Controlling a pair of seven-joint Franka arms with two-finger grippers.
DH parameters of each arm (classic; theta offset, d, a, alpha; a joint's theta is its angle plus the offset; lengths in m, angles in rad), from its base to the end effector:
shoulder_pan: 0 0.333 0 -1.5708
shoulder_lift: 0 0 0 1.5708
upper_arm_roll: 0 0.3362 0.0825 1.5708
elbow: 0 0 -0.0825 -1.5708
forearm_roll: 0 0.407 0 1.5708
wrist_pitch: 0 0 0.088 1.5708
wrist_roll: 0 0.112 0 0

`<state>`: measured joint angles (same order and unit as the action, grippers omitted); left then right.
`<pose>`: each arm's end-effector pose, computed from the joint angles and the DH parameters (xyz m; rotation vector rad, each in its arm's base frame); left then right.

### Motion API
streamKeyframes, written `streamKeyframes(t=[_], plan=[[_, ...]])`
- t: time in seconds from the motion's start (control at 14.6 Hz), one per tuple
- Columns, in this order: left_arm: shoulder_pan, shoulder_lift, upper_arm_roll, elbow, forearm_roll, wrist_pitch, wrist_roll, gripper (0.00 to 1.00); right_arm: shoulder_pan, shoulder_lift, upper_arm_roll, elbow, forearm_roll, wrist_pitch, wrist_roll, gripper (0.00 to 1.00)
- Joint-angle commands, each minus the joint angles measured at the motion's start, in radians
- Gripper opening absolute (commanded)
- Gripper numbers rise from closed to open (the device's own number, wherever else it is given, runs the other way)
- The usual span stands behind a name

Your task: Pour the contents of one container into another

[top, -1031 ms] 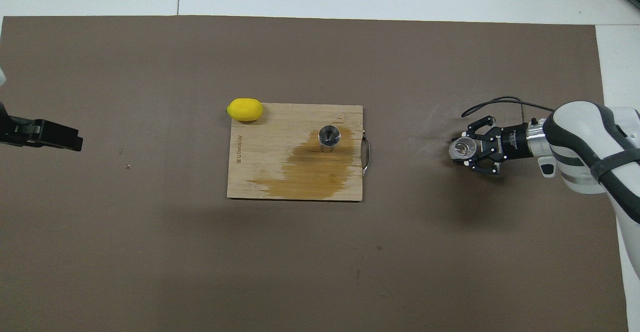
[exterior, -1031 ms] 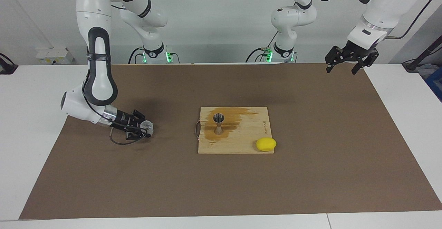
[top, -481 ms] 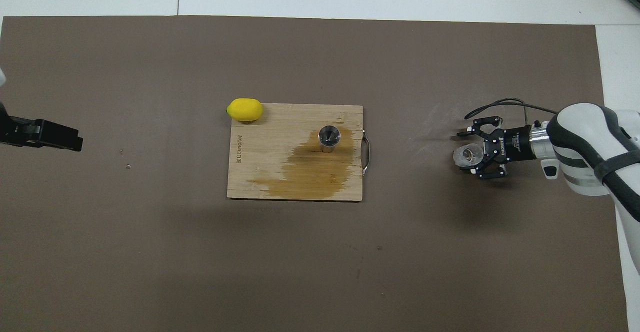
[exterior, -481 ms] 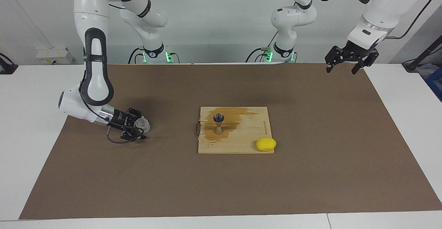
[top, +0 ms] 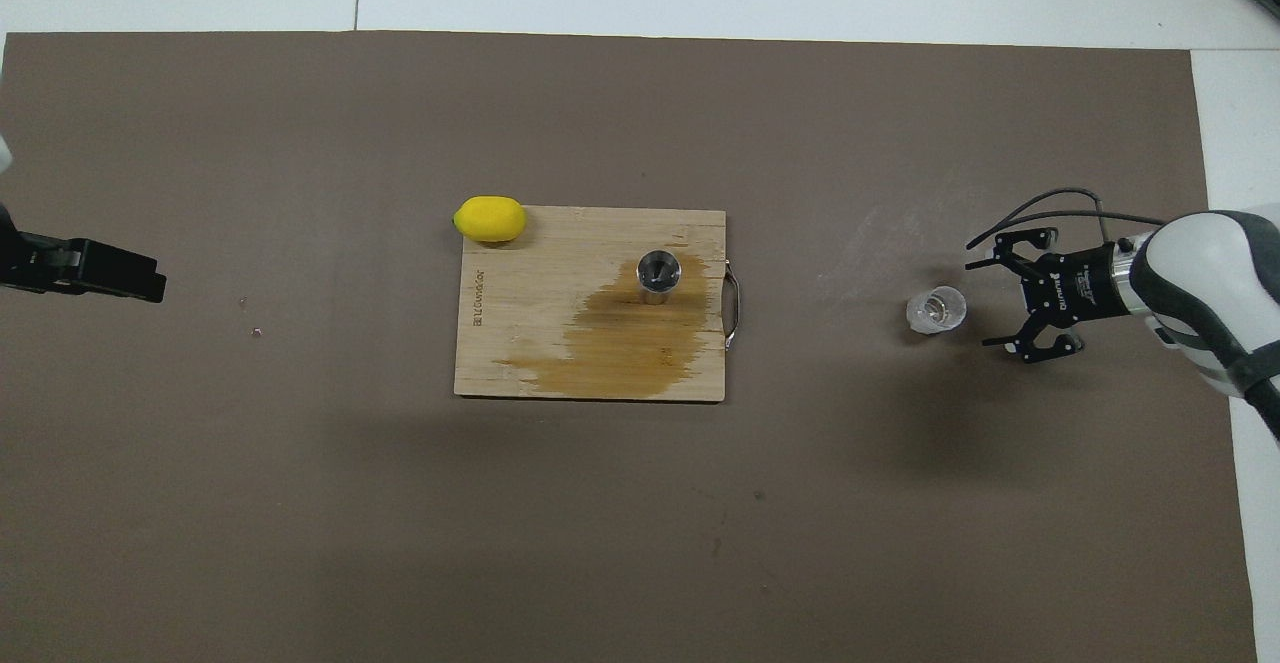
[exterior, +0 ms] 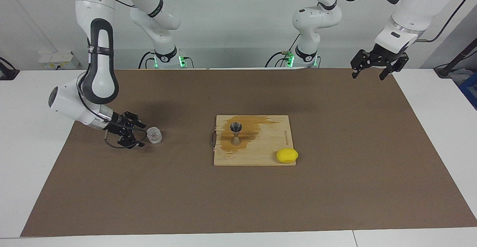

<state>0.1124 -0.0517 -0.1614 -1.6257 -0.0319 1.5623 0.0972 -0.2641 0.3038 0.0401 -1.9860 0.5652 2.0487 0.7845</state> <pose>0.5582 -0.0334 0.6408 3.1094 -0.2274 -0.0184 0.5965 -0.1042 0.3008 -2.1230 1.6750 0.4959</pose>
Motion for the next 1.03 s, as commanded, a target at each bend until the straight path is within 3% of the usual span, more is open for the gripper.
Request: streamKeyframes(t=[0.0, 0.21, 0.34, 0.76, 0.96], plan=[[-0.004, -0.02, 0.002, -0.016, 0.01, -0.008, -0.001, 1.0, -0.006, -0.06, 0.009, -0.008, -0.114, 0.016, -0.114, 1.0], [-0.004, -0.02, 0.002, -0.016, 0.01, -0.008, -0.001, 1.0, -0.003, -0.074, 0.01, 0.038, -0.159, 0.005, -0.258, 1.0], [-0.004, -0.02, 0.002, -0.016, 0.01, -0.01, -0.001, 1.0, 0.031, -0.104, 0.017, 0.038, -0.269, -0.001, -0.329, 1.0], [-0.004, -0.02, 0.002, -0.016, 0.01, -0.01, -0.001, 1.0, 0.253, -0.167, 0.015, 0.035, -0.502, -0.035, -0.383, 1.0], [-0.004, -0.02, 0.002, -0.016, 0.01, -0.008, -0.001, 1.0, 0.295, -0.199, 0.018, 0.078, -0.602, -0.062, -0.396, 1.0]])
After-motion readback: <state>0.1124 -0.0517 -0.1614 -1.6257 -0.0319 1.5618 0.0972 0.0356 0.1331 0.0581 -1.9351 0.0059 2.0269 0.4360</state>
